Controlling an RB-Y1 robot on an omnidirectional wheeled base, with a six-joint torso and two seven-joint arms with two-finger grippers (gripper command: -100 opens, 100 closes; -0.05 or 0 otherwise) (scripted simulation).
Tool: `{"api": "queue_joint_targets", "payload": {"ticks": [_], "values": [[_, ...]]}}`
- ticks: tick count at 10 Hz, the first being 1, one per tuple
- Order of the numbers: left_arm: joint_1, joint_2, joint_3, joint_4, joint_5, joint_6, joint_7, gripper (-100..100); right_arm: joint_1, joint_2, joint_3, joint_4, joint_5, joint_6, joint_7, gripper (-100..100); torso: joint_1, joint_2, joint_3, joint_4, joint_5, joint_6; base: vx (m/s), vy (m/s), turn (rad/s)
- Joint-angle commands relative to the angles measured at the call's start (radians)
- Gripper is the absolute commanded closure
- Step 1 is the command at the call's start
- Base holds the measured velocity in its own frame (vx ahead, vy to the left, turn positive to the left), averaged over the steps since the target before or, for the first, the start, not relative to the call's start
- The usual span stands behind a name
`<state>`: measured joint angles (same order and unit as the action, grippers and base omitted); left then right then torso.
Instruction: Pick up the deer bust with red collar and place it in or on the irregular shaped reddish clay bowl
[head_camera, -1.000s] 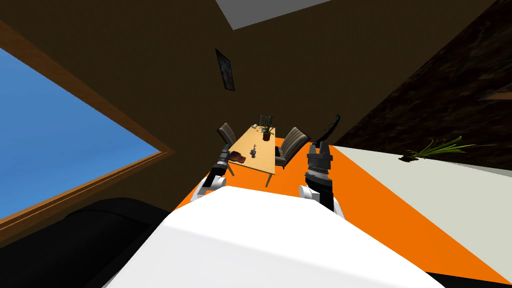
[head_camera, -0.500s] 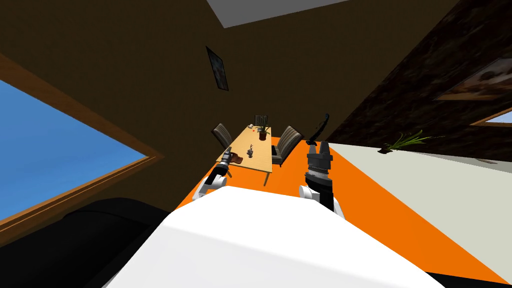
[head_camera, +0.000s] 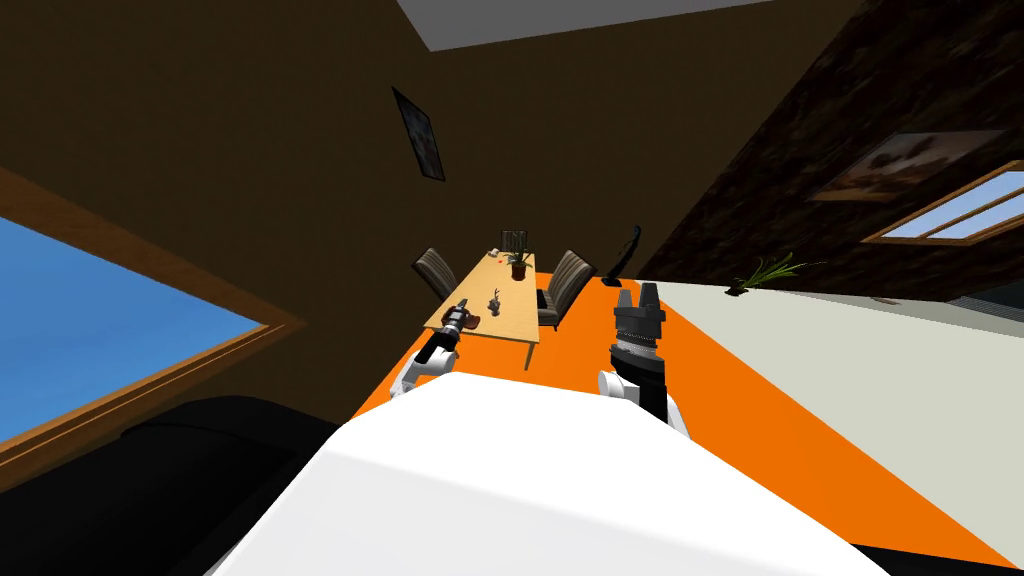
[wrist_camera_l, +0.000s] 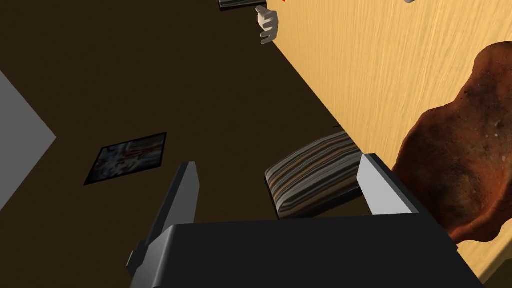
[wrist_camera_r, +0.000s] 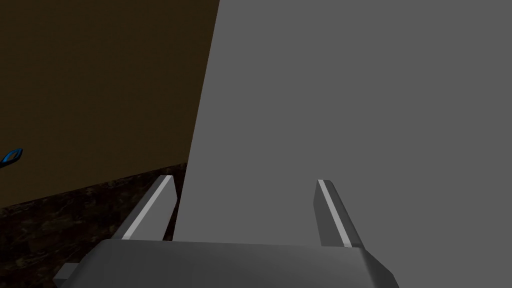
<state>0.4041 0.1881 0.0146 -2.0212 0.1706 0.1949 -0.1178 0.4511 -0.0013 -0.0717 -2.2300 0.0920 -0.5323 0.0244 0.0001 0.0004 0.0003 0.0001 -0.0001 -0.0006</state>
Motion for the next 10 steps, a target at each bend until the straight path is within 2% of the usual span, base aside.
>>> {"api": "queue_joint_targets", "payload": {"ticks": [1,6,9,10], "values": [[-0.011,0.014,-0.008,0.027,0.021,0.050,-0.002,-100,0.000,0.000,0.000,0.000,0.000,0.000,0.000,0,0.000,0.000,0.000,0.000,0.000,0.000,-0.012,-0.011,-0.189],[-0.059,0.057,-0.026,0.102,0.070,0.204,-0.007,-100,0.000,0.000,0.000,0.000,0.000,0.000,0.000,0,0.000,0.000,0.000,0.000,0.000,0.000,-0.010,-0.010,-0.175],[-0.077,0.074,-0.032,0.127,0.084,0.274,-0.009,-100,0.000,0.000,0.000,0.000,0.000,0.000,0.000,0,0.000,0.000,0.000,0.000,0.000,0.000,-0.005,-0.010,-0.125],[-0.094,0.091,-0.038,0.152,0.097,0.309,-0.011,-100,0.000,0.000,0.000,0.000,0.000,0.000,0.000,0,0.000,0.000,0.000,0.000,0.000,0.000,-0.003,-0.012,-0.179]]}}
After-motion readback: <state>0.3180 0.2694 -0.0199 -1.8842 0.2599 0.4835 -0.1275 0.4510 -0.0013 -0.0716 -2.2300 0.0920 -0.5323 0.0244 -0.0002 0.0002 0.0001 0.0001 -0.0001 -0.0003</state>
